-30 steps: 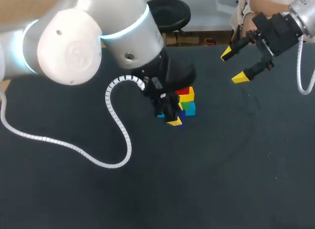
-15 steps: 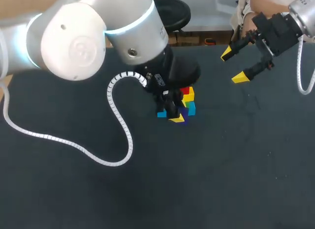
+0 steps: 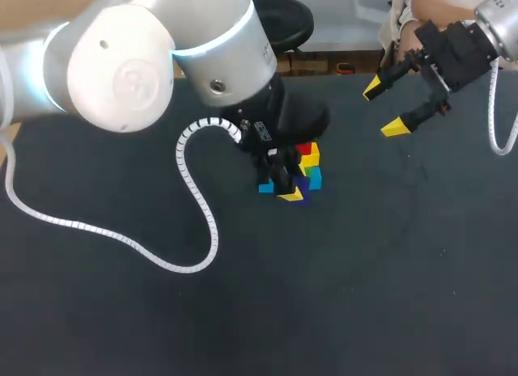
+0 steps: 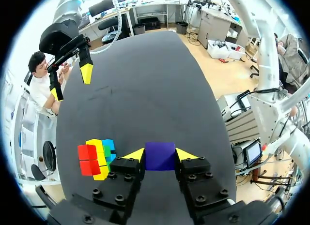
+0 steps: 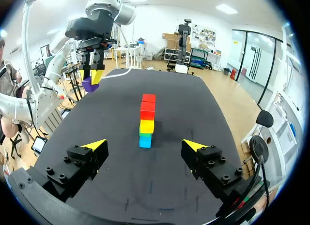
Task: Place the blue cubes, place green cubes on the blue cubes, place the yellow cubes on the green cubes, then place the red cubes on the yellow cubes, and place purple cube on the red cubes.
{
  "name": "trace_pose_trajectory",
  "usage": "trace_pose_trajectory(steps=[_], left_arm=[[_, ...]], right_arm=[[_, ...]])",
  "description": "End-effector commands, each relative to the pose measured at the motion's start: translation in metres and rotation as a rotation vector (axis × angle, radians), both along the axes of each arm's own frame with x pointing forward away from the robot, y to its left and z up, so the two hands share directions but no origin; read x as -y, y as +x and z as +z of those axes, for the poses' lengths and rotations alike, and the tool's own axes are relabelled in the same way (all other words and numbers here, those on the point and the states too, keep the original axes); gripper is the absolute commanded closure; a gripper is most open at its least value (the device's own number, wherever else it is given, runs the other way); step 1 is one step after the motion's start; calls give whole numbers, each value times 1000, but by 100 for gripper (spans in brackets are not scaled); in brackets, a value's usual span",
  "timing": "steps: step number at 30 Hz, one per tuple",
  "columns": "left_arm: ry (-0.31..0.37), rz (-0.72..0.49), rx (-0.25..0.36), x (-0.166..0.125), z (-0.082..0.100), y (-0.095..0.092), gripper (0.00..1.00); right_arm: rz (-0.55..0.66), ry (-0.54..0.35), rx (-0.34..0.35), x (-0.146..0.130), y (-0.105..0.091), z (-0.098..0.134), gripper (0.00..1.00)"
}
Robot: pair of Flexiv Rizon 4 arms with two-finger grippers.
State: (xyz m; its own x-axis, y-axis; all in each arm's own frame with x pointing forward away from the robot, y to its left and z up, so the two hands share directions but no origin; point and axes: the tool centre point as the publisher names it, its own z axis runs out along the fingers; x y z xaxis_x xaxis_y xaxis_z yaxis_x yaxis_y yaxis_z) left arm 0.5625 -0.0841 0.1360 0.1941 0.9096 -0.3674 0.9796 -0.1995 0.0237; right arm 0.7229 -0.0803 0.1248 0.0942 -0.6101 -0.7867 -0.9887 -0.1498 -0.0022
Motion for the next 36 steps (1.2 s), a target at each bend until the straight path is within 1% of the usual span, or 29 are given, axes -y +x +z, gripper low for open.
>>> trace_pose_trajectory(steps=[1, 15, 16, 17, 18, 19, 21, 22, 24, 25, 26, 27, 28, 29, 31, 34, 36], left_arm=[[4, -1, -2, 1, 1, 1, 100], [4, -1, -2, 1, 1, 1, 100], [21, -9, 5, 1, 6, 12, 100], [52, -5, 24, 3, 13, 21, 100], [88, 6, 14, 4, 18, 31, 100], [110, 13, -17, 4, 21, 41, 100], [108, 50, -36, 2, 25, 58, 100], [133, 77, -59, 2, 27, 65, 100], [169, 117, -87, 3, 29, 76, 100], [191, 142, -121, 3, 29, 80, 100], [191, 166, -143, 3, 29, 84, 100], [186, 182, -158, 2, 28, 87, 100], [209, 205, -186, 2, 27, 89, 100], [201, 214, -192, 2, 26, 90, 100], [211, 252, -210, 2, 25, 91, 100], [189, 280, -230, 0, 20, 87, 100], [172, 289, -231, -2, 18, 84, 100]], right_arm=[[-1, -1, 0, 0, 0, 0, 0], [-1, -1, 0, 0, 0, 0, 0], [-1, -1, 0, 0, 0, 0, 0], [-1, -1, 0, 0, 0, 0, 0], [-1, -1, 0, 0, 0, 0, 0], [-1, -1, 0, 0, 0, 0, 0], [-1, -1, 0, 0, 0, 0, 0], [-1, -1, 0, 0, 0, 0, 0], [-1, -1, 0, 0, 0, 0, 0], [-1, -1, 0, 0, 0, 0, 0], [-1, -1, 0, 0, 0, 0, 0], [-1, -1, 0, 0, 0, 0, 0], [-1, -1, 0, 0, 0, 0, 0], [-1, -1, 0, 0, 0, 0, 0], [-1, -1, 0, 0, 0, 0, 0], [-1, -1, 0, 0, 0, 0, 0], [-1, -1, 0, 0, 0, 0, 0]])
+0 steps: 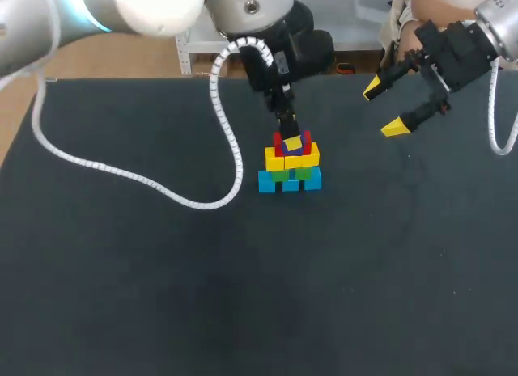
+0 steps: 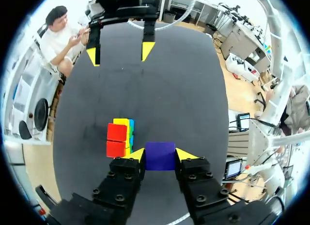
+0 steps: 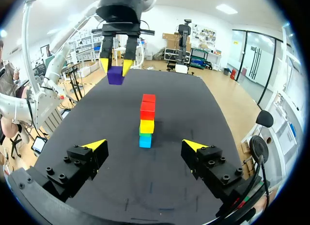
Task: Place the blue cubes, place green cubes on the blue cubes, place the yellow cubes on the green cubes, then place the red cubes on the yellow cubes, and place purple cube on the red cubes.
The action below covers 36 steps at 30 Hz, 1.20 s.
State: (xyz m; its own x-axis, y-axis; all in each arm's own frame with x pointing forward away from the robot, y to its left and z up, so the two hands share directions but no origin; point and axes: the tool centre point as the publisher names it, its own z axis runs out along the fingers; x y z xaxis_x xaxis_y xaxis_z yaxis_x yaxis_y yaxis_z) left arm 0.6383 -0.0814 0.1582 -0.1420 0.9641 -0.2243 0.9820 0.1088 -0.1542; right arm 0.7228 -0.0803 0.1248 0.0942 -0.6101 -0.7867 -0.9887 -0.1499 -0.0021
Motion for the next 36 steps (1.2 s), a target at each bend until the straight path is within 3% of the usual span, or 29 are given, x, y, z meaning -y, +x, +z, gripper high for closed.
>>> trace_pose_trajectory(steps=[1, 7, 13, 20, 29, 36], left_arm=[[-7, 11, -56, -1, -4, 6, 100], [-61, 85, -22, -15, 1, 2, 100], [-49, 140, 21, -13, 3, 1, 100], [-74, 211, 5, -14, -7, 17, 100], [-160, 157, 21, -3, -7, 33, 100], [-181, 144, 16, 0, -9, 35, 100]], right_arm=[[-1, -1, 0, 0, 0, 0, 0], [-1, -1, 0, 0, 0, 0, 0], [-1, -1, 0, 0, 0, 0, 0], [-1, -1, 0, 0, 0, 0, 0], [-1, -1, 0, 0, 0, 0, 0], [-1, -1, 0, 0, 0, 0, 0]])
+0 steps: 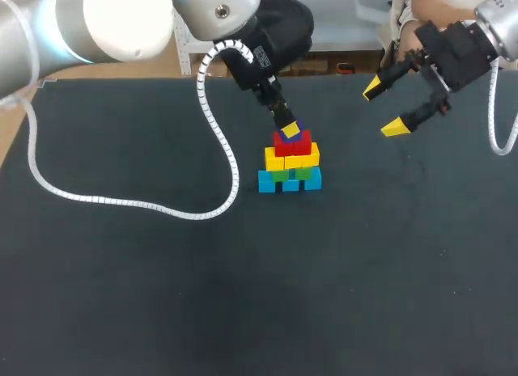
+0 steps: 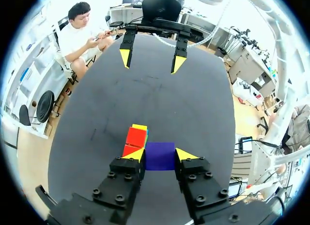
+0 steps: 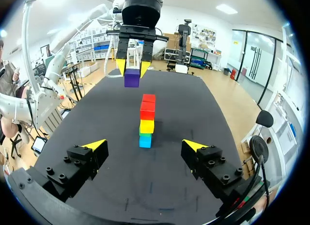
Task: Place the blue cubes, place green cubes on the blue cubes, place the yellow cubes on the green cubes, then place the red cubes on the yellow cubes, and place purple cube on the red cubes.
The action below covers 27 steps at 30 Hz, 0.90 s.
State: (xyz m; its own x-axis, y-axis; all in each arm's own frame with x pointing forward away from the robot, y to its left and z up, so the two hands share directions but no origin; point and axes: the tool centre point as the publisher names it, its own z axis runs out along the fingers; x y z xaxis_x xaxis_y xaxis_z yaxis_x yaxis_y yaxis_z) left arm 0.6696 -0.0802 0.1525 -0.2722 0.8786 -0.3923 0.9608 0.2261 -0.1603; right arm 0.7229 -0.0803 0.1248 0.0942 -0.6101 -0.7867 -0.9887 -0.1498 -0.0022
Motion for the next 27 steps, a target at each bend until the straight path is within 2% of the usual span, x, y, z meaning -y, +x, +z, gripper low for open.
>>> trace_pose_trajectory(steps=[1, 27], left_arm=[[-6, -4, -8, 1, -4, 4, 100], [7, -13, -9, -1, -5, 4, 100]], right_arm=[[-1, -1, 0, 0, 0, 0, 0], [-1, -1, 0, 0, 0, 0, 0]])
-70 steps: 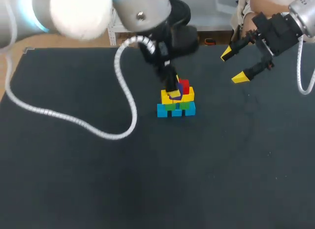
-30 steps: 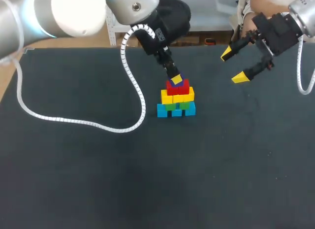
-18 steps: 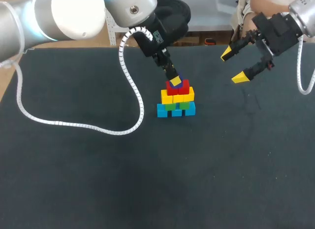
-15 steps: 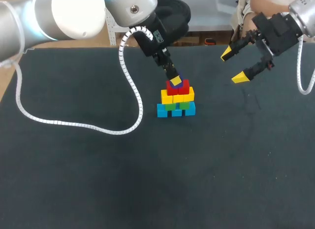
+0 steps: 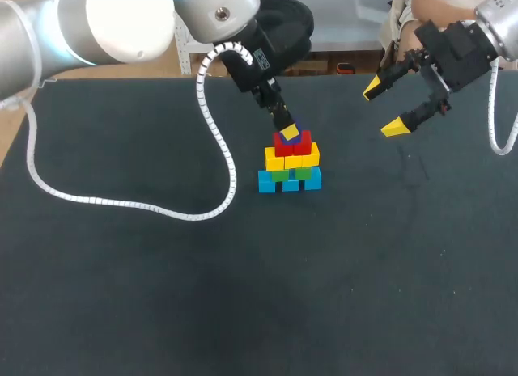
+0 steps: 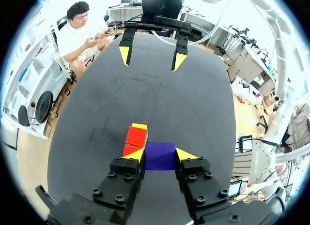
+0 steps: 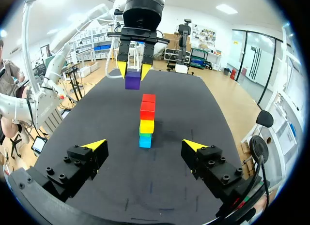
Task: Place the blue cubes, place green cubes on the blue cubes, place the yellow cubes on the green cubes, then place the red cubes on the yellow cubes, and place purple cube on the red cubes.
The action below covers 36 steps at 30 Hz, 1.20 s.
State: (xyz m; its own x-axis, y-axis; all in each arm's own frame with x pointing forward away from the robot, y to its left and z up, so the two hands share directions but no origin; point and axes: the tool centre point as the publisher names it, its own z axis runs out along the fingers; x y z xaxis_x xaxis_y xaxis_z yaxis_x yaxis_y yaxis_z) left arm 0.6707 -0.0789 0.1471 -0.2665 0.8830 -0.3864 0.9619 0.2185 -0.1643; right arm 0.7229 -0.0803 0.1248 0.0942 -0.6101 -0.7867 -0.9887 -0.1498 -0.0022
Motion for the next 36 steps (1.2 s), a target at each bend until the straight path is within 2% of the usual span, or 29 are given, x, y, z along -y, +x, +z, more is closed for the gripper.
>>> trace_pose_trajectory(steps=[1, 5, 8, 12, 13, 15, 16, 17, 19, 20, 22, 27, 36], left_arm=[[2, -4, -4, 0, 0, 2, 100], [2, -4, -4, 0, 0, 2, 100], [-19, -7, 16, 5, 12, 7, 100], [-3, -43, 55, 11, 20, 6, 100], [15, -58, 78, 11, 20, 6, 100], [-19, -67, 82, 10, 15, 5, 100], [-3, -64, 90, 9, 13, 5, 100], [36, -62, 80, 8, 10, 5, 100], [14, -42, 70, 7, 5, 5, 100], [28, -37, 76, 6, 4, 5, 100], [92, -13, 41, 5, -1, 5, 100], [38, 28, 53, 1, -5, 3, 100], [51, -16, 48, 10, -10, 8, 100]], right_arm=[[-1, -1, 0, 0, 0, 0, 0], [-1, -1, 0, 0, 0, 0, 0], [-1, -1, 0, 0, 0, 0, 0], [-1, -1, 0, 0, 0, 0, 0], [-1, -1, 0, 0, 0, 0, 0], [-1, -1, 0, 0, 0, 0, 0], [-1, -1, 0, 0, 0, 0, 0], [-1, -1, 0, 0, 0, 0, 0], [-1, -1, 0, 0, 0, 0, 0], [-1, -1, 0, 0, 0, 0, 0], [-1, -1, 0, 0, 0, 0, 0], [-1, -1, 0, 0, 0, 0, 0], [-1, -1, 0, 0, 0, 0, 0]])
